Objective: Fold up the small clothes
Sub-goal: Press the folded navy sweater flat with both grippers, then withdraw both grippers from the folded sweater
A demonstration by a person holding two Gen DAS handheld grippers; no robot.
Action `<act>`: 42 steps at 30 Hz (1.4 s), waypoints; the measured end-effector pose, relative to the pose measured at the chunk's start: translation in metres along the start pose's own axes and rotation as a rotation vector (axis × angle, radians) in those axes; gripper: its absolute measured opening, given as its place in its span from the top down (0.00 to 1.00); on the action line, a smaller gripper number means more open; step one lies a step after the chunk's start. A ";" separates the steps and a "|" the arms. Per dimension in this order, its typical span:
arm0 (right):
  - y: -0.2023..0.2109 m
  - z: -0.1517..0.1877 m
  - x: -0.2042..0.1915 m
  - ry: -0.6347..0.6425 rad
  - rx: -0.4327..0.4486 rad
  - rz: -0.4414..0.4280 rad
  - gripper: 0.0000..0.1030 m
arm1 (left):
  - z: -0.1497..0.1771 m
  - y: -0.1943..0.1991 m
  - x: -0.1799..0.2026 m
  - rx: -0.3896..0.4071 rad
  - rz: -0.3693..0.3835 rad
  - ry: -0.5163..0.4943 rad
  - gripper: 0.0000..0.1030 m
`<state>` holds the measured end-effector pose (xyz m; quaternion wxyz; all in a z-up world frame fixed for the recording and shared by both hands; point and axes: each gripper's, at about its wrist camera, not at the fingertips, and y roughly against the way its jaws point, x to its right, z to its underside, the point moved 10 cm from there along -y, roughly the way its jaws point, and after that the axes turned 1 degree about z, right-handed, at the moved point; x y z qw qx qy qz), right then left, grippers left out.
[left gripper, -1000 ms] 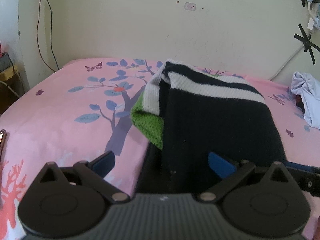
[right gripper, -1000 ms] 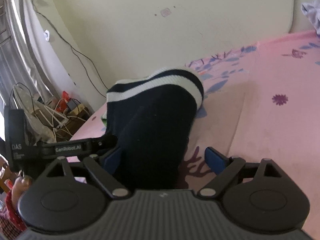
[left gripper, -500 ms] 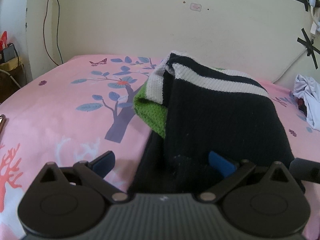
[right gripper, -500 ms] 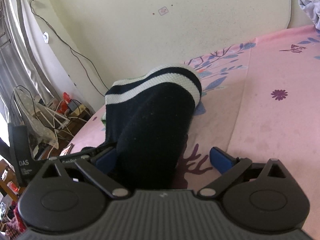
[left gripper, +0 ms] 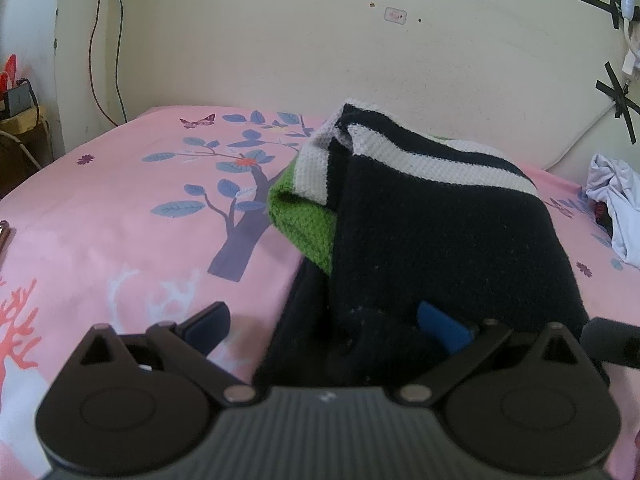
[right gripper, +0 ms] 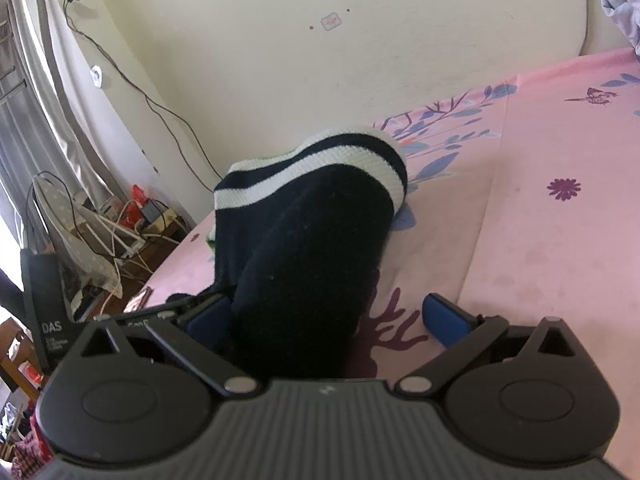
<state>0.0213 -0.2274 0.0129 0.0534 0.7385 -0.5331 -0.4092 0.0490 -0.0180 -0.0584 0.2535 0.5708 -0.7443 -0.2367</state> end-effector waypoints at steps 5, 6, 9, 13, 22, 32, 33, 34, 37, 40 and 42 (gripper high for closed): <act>0.001 0.000 0.001 -0.012 0.004 -0.009 0.06 | 0.000 0.001 0.001 0.005 -0.007 0.005 0.00; 0.001 -0.001 0.001 -0.016 0.004 -0.012 0.06 | 0.001 0.001 0.001 0.007 -0.010 0.006 0.00; 0.001 -0.001 0.002 -0.025 0.003 -0.023 0.06 | 0.002 0.004 0.001 0.009 -0.018 0.008 0.00; 0.002 -0.001 0.001 -0.029 0.003 -0.028 0.06 | 0.005 0.009 0.000 0.009 -0.036 0.012 0.00; 0.015 0.009 -0.003 0.055 -0.015 0.008 0.06 | 0.020 0.031 0.000 0.007 -0.091 0.106 0.00; 0.044 0.030 -0.003 0.085 -0.034 0.045 0.06 | 0.035 0.059 0.008 -0.022 -0.132 0.118 0.00; 0.046 0.031 -0.003 0.086 -0.038 0.050 0.06 | 0.036 0.062 0.009 -0.025 -0.138 0.103 0.00; 0.048 0.033 -0.004 0.088 -0.043 0.057 0.06 | 0.038 0.065 0.012 -0.030 -0.145 0.085 0.00; 0.053 0.035 -0.004 0.089 -0.048 0.067 0.06 | 0.045 0.072 0.020 -0.043 -0.153 0.033 0.00; 0.058 0.039 -0.005 0.092 -0.049 0.075 0.06 | 0.049 0.078 0.026 -0.047 -0.167 -0.018 0.00; 0.060 0.042 -0.006 0.097 -0.049 0.079 0.06 | 0.051 0.080 0.026 -0.053 -0.167 -0.025 0.00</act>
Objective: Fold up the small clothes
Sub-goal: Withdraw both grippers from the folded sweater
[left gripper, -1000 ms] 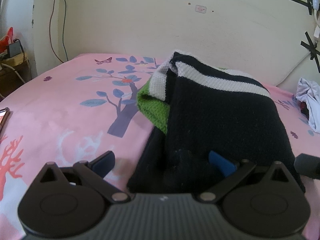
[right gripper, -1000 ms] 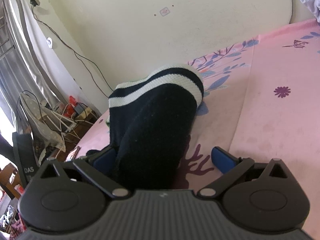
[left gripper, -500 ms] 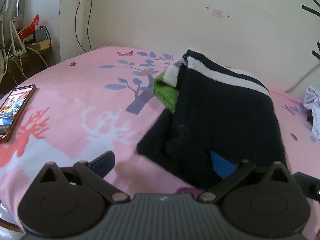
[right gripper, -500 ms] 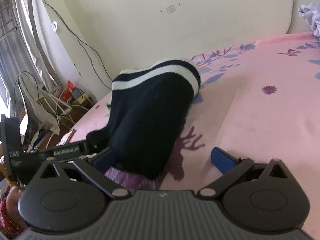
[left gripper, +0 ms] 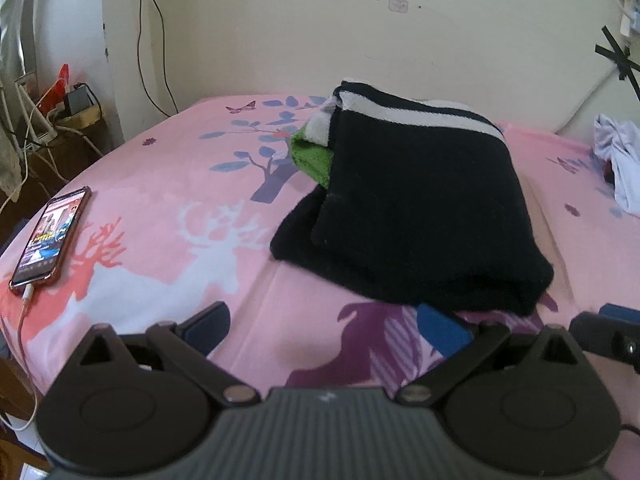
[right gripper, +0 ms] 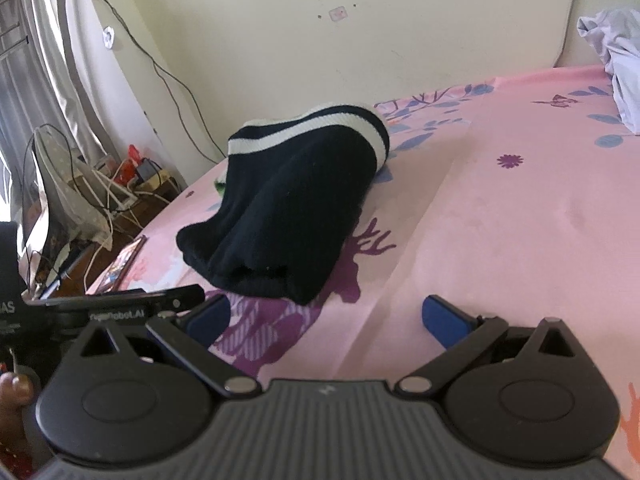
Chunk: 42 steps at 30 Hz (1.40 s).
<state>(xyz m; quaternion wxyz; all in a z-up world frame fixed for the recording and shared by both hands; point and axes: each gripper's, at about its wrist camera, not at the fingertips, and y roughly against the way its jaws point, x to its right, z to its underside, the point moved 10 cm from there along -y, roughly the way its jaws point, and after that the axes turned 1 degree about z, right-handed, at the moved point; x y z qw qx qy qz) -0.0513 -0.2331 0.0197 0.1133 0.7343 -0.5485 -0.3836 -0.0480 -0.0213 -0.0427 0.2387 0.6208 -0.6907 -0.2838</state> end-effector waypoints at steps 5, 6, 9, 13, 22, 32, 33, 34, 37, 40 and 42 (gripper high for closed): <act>0.006 0.004 -0.007 0.025 0.006 -0.003 0.08 | 0.003 0.005 -0.005 0.006 -0.008 0.008 0.00; 0.007 0.006 -0.008 0.033 0.007 0.003 0.12 | 0.003 0.006 -0.006 0.008 -0.012 0.004 0.00; 0.006 0.011 -0.009 0.036 -0.004 0.017 0.19 | 0.006 0.004 -0.006 0.002 -0.014 0.002 0.00; 0.006 0.013 -0.009 0.051 0.002 0.047 0.23 | 0.012 0.000 -0.006 -0.011 -0.024 -0.002 0.00; 0.010 0.010 -0.010 0.071 0.037 0.099 0.25 | 0.019 -0.007 -0.008 -0.032 -0.029 -0.002 0.00; 0.006 0.011 -0.010 0.071 0.032 0.108 0.26 | 0.019 -0.011 -0.008 -0.034 -0.021 0.001 0.00; 0.005 0.011 -0.010 0.069 0.030 0.108 0.26 | 0.019 -0.012 -0.008 -0.033 -0.021 0.001 0.00; 0.005 0.011 -0.011 0.069 0.030 0.108 0.26 | 0.018 -0.012 -0.008 -0.031 -0.022 0.000 0.00; 0.006 0.010 -0.012 0.076 0.038 0.111 0.26 | 0.018 -0.012 -0.008 -0.028 -0.024 -0.003 0.00; 0.007 0.010 -0.015 0.088 0.047 0.113 0.30 | 0.018 -0.012 -0.008 -0.028 -0.023 -0.003 0.00; 0.008 0.010 -0.016 0.094 0.050 0.113 0.35 | 0.018 -0.012 -0.008 -0.028 -0.023 -0.003 0.00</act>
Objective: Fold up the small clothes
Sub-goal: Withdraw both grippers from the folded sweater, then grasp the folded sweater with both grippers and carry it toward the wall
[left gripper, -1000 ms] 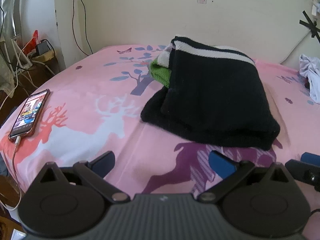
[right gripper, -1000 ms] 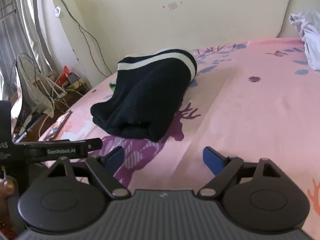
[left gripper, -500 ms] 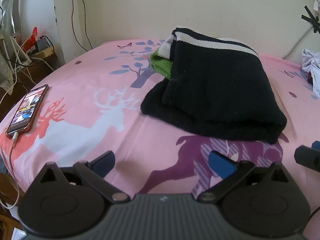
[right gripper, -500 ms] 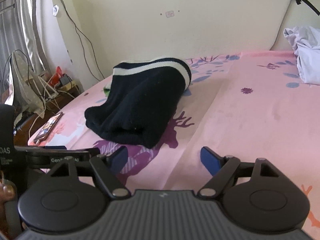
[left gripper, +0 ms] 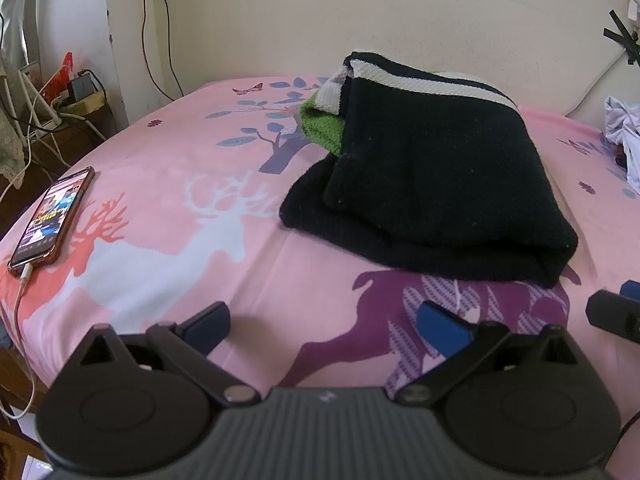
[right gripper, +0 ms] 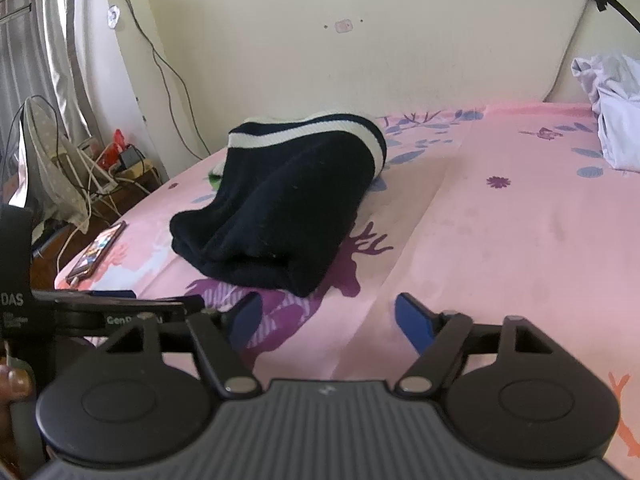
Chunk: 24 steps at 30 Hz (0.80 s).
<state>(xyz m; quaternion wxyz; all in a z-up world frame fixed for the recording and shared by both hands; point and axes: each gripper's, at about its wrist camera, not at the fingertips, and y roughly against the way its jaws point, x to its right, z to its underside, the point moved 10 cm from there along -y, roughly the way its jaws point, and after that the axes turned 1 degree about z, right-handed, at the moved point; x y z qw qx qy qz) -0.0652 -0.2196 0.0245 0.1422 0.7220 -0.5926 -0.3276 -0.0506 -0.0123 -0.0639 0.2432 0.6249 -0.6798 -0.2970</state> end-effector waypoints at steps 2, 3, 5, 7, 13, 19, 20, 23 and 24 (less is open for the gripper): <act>0.000 0.000 0.000 0.001 0.001 0.000 0.37 | 0.000 0.000 0.000 0.002 0.002 0.000 0.00; 0.001 0.000 0.000 0.000 0.004 0.000 0.40 | -0.001 0.001 0.001 0.008 0.000 -0.002 0.00; 0.002 -0.001 0.000 0.002 0.013 0.001 0.44 | -0.004 0.004 0.002 0.025 -0.004 -0.014 0.00; 0.003 -0.002 -0.001 0.006 0.019 0.001 0.44 | -0.009 0.008 0.005 0.045 -0.004 -0.032 0.00; 0.003 -0.009 0.001 0.001 0.023 -0.015 0.44 | -0.030 0.017 0.008 0.088 0.035 -0.074 0.00; -0.002 -0.041 0.016 -0.082 -0.004 -0.125 0.28 | -0.076 0.021 -0.011 0.098 0.218 -0.049 0.00; -0.004 -0.047 0.020 -0.097 -0.010 -0.140 0.26 | -0.085 0.018 -0.016 0.092 0.239 -0.042 0.00; -0.015 -0.062 0.028 -0.164 -0.036 -0.191 0.23 | -0.102 0.000 -0.026 0.061 0.261 -0.031 0.00; -0.021 -0.066 0.031 -0.187 -0.048 -0.203 0.23 | -0.105 -0.008 -0.028 0.050 0.263 -0.034 0.00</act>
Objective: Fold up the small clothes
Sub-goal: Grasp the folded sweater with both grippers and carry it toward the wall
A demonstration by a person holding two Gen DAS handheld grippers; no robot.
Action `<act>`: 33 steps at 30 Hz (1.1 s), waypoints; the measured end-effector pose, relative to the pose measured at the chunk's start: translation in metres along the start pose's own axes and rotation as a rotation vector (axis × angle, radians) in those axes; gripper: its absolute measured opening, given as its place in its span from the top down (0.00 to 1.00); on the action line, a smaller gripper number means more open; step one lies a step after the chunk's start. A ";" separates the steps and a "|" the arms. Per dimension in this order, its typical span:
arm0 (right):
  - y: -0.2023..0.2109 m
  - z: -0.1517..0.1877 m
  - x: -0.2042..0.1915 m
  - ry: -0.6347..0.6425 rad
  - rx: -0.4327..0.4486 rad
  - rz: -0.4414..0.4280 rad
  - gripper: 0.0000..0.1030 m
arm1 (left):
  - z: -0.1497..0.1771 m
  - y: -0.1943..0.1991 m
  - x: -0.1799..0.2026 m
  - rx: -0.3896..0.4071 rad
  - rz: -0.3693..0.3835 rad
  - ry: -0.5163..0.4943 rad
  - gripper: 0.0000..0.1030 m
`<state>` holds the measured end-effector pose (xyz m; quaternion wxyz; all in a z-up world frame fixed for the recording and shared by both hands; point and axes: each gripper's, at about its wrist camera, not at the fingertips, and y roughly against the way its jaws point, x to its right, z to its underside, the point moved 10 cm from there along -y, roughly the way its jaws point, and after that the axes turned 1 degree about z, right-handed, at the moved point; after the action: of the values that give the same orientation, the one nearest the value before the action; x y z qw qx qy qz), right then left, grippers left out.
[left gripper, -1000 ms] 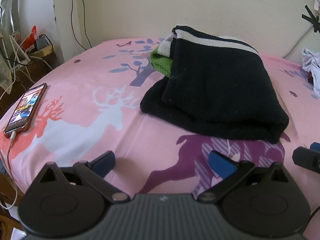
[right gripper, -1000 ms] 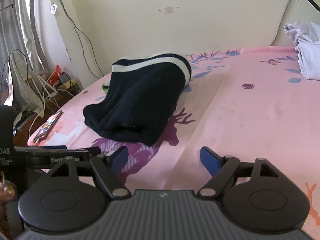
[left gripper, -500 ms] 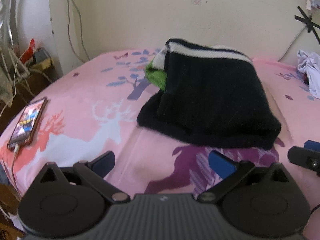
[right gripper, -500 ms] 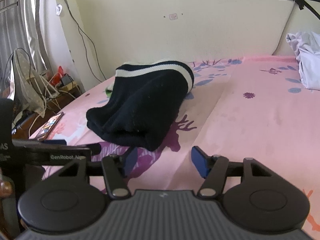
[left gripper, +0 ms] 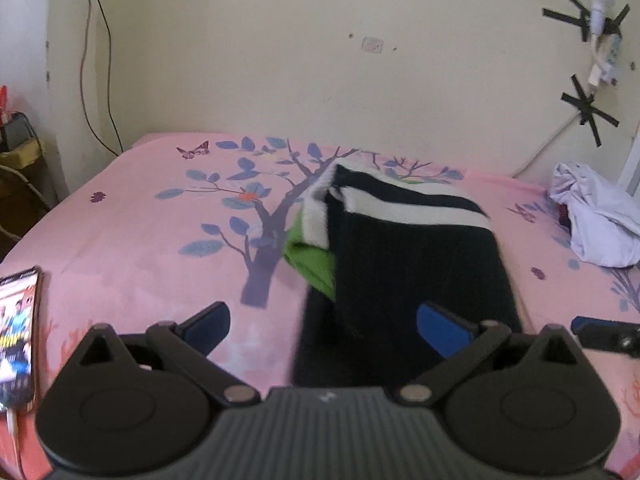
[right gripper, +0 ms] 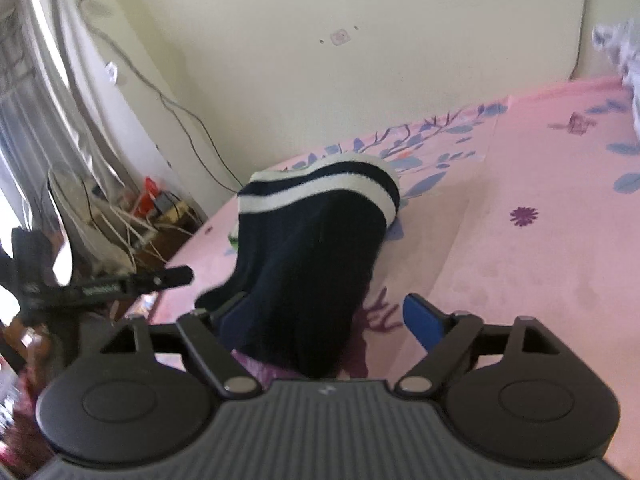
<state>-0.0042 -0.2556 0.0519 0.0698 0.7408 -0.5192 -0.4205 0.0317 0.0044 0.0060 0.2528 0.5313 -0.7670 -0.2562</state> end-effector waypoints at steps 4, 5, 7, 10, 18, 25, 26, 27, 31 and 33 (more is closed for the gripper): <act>-0.026 -0.011 0.006 -0.016 -0.033 -0.007 0.23 | -0.004 -0.033 -0.008 -0.068 0.053 0.031 0.00; -0.034 -0.013 0.008 -0.015 -0.044 -0.008 0.23 | -0.004 -0.043 -0.006 -0.090 0.092 0.044 0.00; -0.052 -0.016 0.010 -0.026 -0.074 -0.025 0.24 | 0.000 -0.058 -0.002 -0.134 0.142 0.067 0.00; -0.088 -0.017 0.011 -0.062 -0.134 -0.082 0.28 | 0.007 -0.083 0.007 -0.176 0.241 0.106 0.00; -0.159 -0.074 -0.042 0.001 -0.157 -0.171 0.46 | -0.045 -0.091 -0.016 -0.069 0.285 0.179 0.57; -0.257 -0.183 -0.137 0.157 -0.086 -0.317 0.48 | -0.157 -0.080 -0.116 0.151 0.096 0.269 0.56; -0.276 -0.193 -0.145 0.166 -0.084 -0.328 0.48 | -0.170 -0.086 -0.132 0.169 0.054 0.274 0.56; -0.301 -0.202 -0.152 0.176 -0.082 -0.326 0.48 | -0.180 -0.096 -0.148 0.176 0.011 0.284 0.56; -0.393 -0.203 -0.142 0.222 -0.091 -0.144 0.34 | -0.186 -0.162 -0.199 0.116 -0.148 0.337 0.51; -0.422 -0.194 -0.123 0.275 -0.078 0.043 0.28 | -0.169 -0.195 -0.220 0.035 -0.262 0.343 0.54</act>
<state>0.4172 -0.0280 0.0154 0.1779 0.7768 -0.5038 -0.3334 0.3448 0.1318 -0.0232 0.3349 0.6667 -0.6413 -0.1792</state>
